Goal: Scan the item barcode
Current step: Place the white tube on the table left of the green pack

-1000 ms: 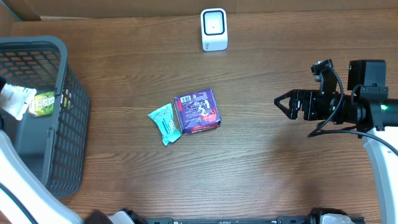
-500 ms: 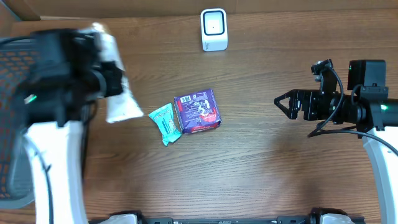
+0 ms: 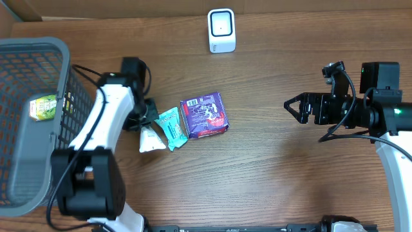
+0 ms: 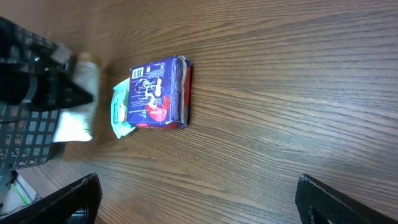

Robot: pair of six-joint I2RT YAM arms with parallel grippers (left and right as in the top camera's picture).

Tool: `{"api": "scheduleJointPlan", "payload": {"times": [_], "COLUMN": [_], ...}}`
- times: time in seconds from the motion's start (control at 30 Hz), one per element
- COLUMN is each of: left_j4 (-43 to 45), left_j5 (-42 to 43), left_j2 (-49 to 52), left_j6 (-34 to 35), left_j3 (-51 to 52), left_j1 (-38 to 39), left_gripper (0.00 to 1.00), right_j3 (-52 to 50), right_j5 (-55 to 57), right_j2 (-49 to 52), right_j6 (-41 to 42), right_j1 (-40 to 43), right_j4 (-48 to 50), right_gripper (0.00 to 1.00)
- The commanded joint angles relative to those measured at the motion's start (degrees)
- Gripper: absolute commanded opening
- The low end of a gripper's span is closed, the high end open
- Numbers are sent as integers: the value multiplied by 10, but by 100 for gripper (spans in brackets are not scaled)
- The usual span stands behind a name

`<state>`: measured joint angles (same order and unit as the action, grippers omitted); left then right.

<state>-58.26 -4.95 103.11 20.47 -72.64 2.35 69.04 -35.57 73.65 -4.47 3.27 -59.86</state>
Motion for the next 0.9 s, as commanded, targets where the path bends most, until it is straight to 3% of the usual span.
{"api": "scheduleJointPlan", "payload": {"times": [0.0,0.23,0.4,0.47,0.53,0.67,0.87], "left_j4": [47,125,167,179,182,153,-16], "left_j5": [6,78,99,99,99,98,83], "left_j2": [29,88,92,92,92,89,70], "left_j6": [-55,-168,-206,-208,-210,-216,-216], "left_j3": [21,25,24,23,21,-6,-156], "left_j1": [18,57,92,103,110,111,89], "left_gripper": [4,5,13,21,36,60,64], "right_j3": [14,14,14,14,14,14,14], "right_j5": [0,0,0,0,0,0,-1], "right_j2": [6,26,34,34,34,34,34], "right_j6": [0,0,0,0,0,0,0], "right_j1": [-3,-3,-3,-3,-3,-3,-3], "right_j4": [3,0,0,0,0,3,12], "right_gripper": [100,100,100,100,100,100,100]}}
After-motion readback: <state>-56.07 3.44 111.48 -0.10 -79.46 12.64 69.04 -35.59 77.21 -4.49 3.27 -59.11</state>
